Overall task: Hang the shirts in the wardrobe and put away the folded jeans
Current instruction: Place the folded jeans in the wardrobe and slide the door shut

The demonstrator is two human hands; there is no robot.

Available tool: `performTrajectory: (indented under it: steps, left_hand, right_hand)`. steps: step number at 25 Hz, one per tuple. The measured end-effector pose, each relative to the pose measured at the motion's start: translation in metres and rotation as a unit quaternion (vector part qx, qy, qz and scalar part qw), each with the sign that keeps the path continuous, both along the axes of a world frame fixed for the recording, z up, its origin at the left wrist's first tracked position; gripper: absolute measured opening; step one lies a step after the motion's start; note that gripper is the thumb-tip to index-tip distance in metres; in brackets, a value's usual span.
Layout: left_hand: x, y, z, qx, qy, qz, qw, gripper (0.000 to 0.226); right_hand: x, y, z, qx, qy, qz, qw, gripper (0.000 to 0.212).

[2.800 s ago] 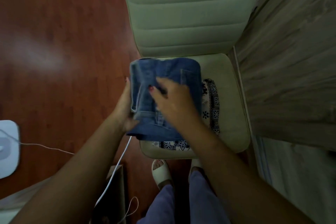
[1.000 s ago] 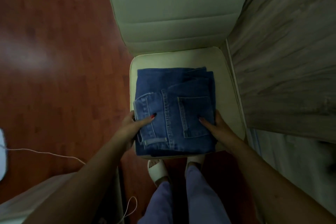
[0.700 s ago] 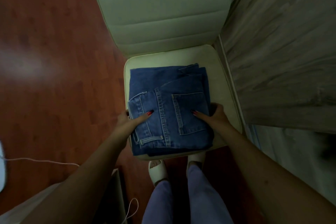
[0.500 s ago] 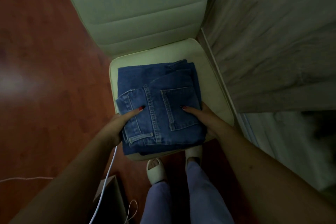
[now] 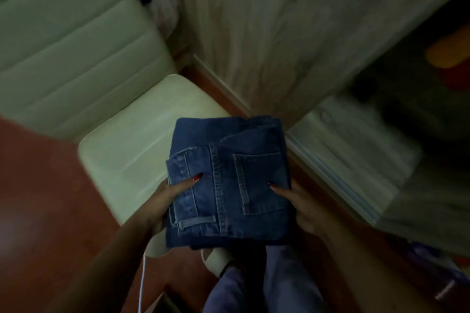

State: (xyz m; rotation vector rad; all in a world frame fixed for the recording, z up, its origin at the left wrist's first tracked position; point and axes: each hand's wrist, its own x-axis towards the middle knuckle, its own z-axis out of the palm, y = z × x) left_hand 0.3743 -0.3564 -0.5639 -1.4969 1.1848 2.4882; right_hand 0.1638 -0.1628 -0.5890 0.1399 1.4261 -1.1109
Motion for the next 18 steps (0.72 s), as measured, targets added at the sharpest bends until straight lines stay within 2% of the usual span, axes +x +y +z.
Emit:
performTrajectory:
  steps: [5, 8, 11, 15, 16, 18]
  left_hand:
    - [-0.106, 0.058, -0.009, 0.102, 0.01, -0.117, 0.988, 0.061]
    - [-0.182, 0.101, -0.019, 0.117, -0.001, -0.189, 0.975, 0.047]
    - [-0.252, 0.13, -0.023, 0.096, 0.001, -0.233, 0.968, 0.044]
    - [-0.345, 0.15, -0.045, 0.053, 0.004, -0.262, 0.964, 0.032]
    - [-0.369, 0.148, -0.057, 0.025, 0.01, -0.257, 0.966, 0.032]
    - [-0.415, 0.138, -0.083, -0.047, 0.024, -0.259, 0.965, 0.047]
  right_hand:
    - [-0.056, 0.11, 0.021, 0.037, -0.004, -0.133, 0.99, 0.047]
    - [-0.099, 0.173, 0.021, 0.05, -0.011, -0.22, 0.974, 0.049]
    - [-0.137, 0.213, 0.009, 0.059, -0.015, -0.276, 0.959, 0.056]
    - [-0.204, 0.236, -0.028, 0.033, -0.009, -0.315, 0.949, 0.05]
    - [-0.224, 0.234, -0.042, 0.02, -0.004, -0.322, 0.947, 0.05]
    - [-0.259, 0.223, -0.073, 0.003, 0.01, -0.336, 0.942, 0.056]
